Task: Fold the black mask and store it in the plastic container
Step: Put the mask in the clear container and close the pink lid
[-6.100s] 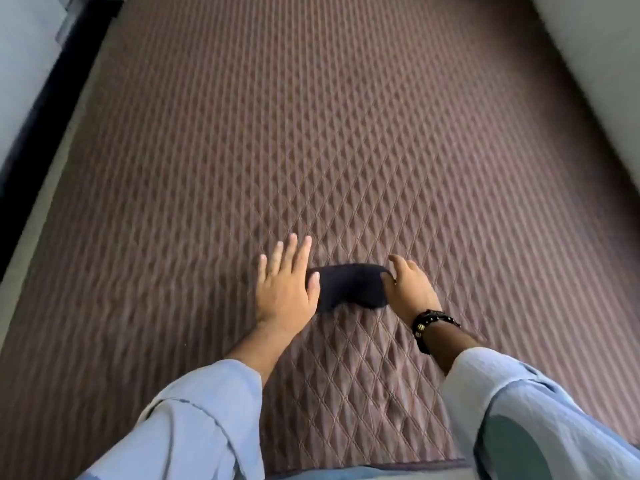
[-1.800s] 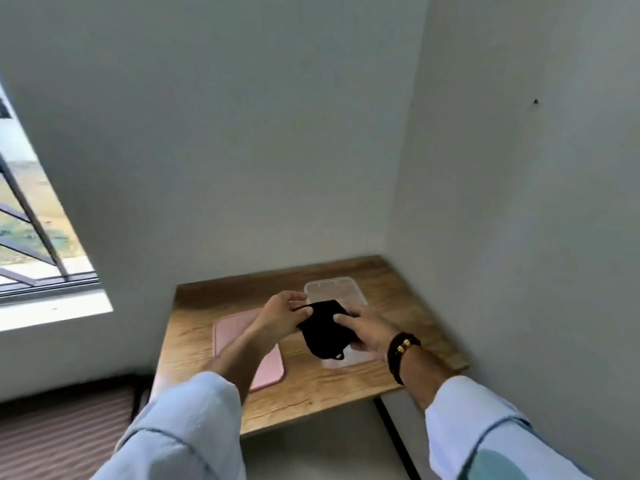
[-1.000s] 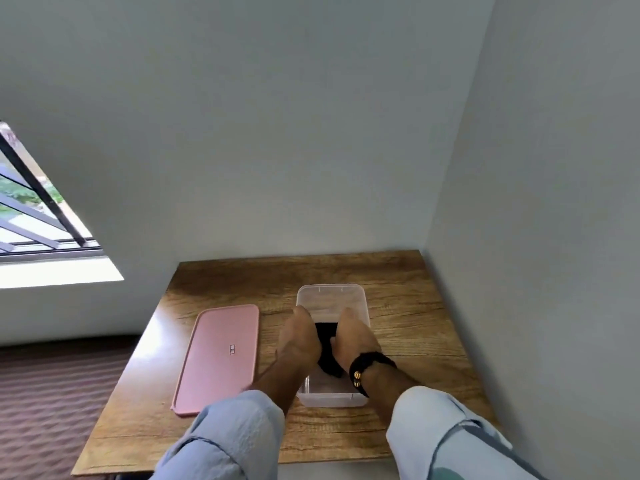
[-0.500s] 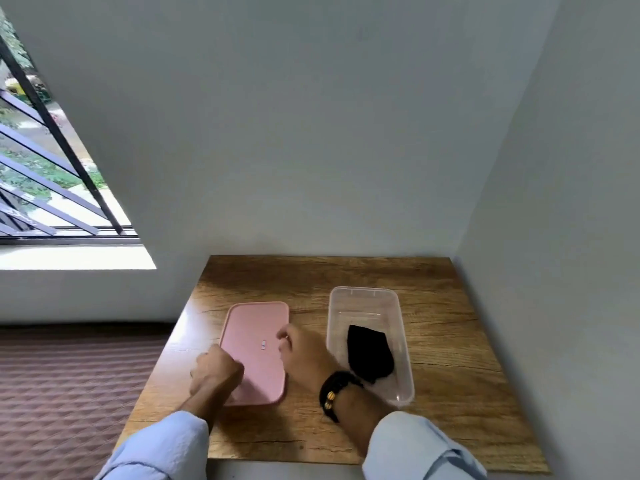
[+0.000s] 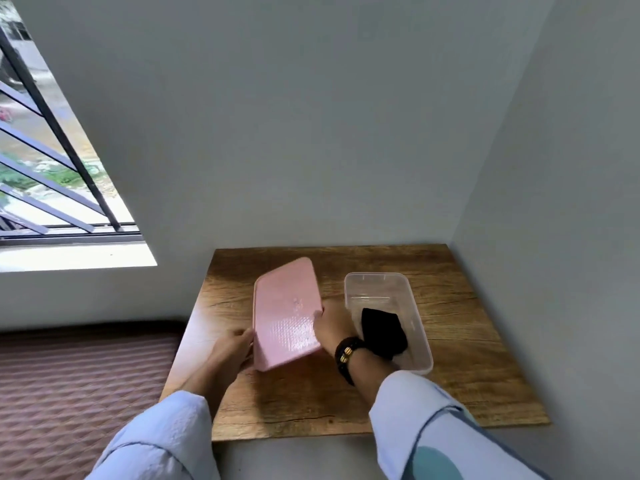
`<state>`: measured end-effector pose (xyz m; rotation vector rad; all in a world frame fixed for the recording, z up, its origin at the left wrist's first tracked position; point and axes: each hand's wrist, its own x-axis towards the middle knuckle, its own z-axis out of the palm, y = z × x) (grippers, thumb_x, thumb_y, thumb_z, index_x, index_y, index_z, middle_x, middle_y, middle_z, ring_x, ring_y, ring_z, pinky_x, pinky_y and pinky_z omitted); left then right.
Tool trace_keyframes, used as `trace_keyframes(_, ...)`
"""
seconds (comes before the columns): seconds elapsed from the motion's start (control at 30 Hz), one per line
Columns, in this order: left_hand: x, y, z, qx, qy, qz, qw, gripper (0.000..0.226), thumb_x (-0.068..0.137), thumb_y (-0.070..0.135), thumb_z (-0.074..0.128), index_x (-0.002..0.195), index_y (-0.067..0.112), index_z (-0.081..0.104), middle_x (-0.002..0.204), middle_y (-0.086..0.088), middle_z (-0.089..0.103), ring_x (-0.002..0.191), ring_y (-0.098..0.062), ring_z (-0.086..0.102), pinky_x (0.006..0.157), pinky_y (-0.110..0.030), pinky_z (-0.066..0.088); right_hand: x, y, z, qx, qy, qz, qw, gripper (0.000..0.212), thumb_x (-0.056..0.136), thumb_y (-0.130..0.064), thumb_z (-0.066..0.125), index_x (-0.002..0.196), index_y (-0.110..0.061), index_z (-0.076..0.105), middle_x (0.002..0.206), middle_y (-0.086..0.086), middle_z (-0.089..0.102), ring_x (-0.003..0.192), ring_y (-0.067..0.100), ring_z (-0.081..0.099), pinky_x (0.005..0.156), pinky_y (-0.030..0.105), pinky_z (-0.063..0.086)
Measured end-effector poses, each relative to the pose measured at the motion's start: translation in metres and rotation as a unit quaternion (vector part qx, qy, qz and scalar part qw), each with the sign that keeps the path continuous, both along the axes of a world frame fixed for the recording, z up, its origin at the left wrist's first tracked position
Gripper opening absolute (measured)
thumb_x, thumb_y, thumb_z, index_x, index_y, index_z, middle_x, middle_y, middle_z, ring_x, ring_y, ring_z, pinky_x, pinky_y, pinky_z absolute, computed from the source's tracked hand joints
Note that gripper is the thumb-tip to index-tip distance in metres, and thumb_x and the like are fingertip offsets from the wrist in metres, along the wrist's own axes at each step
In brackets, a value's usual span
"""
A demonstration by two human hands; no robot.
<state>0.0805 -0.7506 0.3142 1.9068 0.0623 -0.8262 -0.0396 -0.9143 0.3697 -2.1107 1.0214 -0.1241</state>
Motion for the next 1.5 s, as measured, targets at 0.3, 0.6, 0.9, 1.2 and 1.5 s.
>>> trace_keyframes(0.3, -0.072, -0.119, 0.045, -0.041, -0.141, -0.112, 0.983, 0.021, 0.1, 0.025, 0.066, 0.108, 0.012, 0.08, 0.098, -0.004, 0.08, 0.079, -0.015, 0.077, 0.075, -0.033, 0.067, -0.112, -0.096, 0.015, -0.147, 0.032, -0.168, 0.974, 0.039, 0.103, -0.033, 0.042, 0.098, -0.009, 0.073, 0.089, 0.007, 0.071, 0.077, 0.021, 0.063, 0.058, 0.026, 0.043)
trace_keyframes(0.6, -0.123, -0.138, 0.033, 0.082, -0.205, -0.126, 0.967, 0.023, 0.102, 0.031, 0.055, 0.117, 0.019, 0.067, 0.112, -0.005, 0.074, 0.097, -0.027, 0.075, 0.082, -0.046, 0.067, -0.143, -0.119, -0.044, -0.083, 0.061, -0.136, 0.985, 0.036, 0.102, -0.032, 0.044, 0.102, -0.013, 0.075, 0.1, 0.004, 0.075, 0.078, 0.018, 0.059, 0.068, 0.027, 0.045)
trace_keyframes(0.9, -0.13, -0.156, 0.026, 0.114, -0.225, -0.104, 0.962, 0.016, 0.102, 0.028, 0.049, 0.116, 0.025, 0.055, 0.116, -0.003, 0.07, 0.09, -0.019, 0.069, 0.082, -0.044, 0.065, -0.12, -0.137, -0.061, -0.028, 0.04, -0.114, 0.992, 0.031, 0.102, -0.033, 0.036, 0.124, -0.017, 0.051, 0.112, 0.004, 0.068, 0.087, 0.019, 0.059, 0.071, 0.033, 0.046)
trace_keyframes(1.2, -0.12, -0.175, 0.018, 0.128, -0.316, -0.136, 0.93, 0.048, 0.104, 0.029, 0.04, 0.151, 0.03, 0.044, 0.145, -0.01, 0.059, 0.115, -0.03, 0.066, 0.096, -0.052, 0.06, -0.076, -0.191, -0.067, -0.006, -0.069, -0.124, 0.99, 0.035, 0.106, -0.037, 0.036, 0.111, -0.009, 0.057, 0.1, 0.01, 0.066, 0.086, 0.025, 0.056, 0.074, 0.035, 0.043)
trace_keyframes(1.5, -0.118, -0.177, -0.001, 0.117, -0.384, -0.097, 0.911, 0.035, 0.105, 0.027, 0.042, 0.138, 0.025, 0.055, 0.117, -0.011, 0.075, 0.099, -0.034, 0.071, 0.084, -0.044, 0.057, -0.069, -0.208, -0.082, 0.027, -0.052, -0.069, 0.996, 0.032, 0.103, -0.033, 0.029, 0.105, -0.016, 0.057, 0.104, 0.011, 0.065, 0.093, 0.032, 0.059, 0.078, 0.036, 0.042)
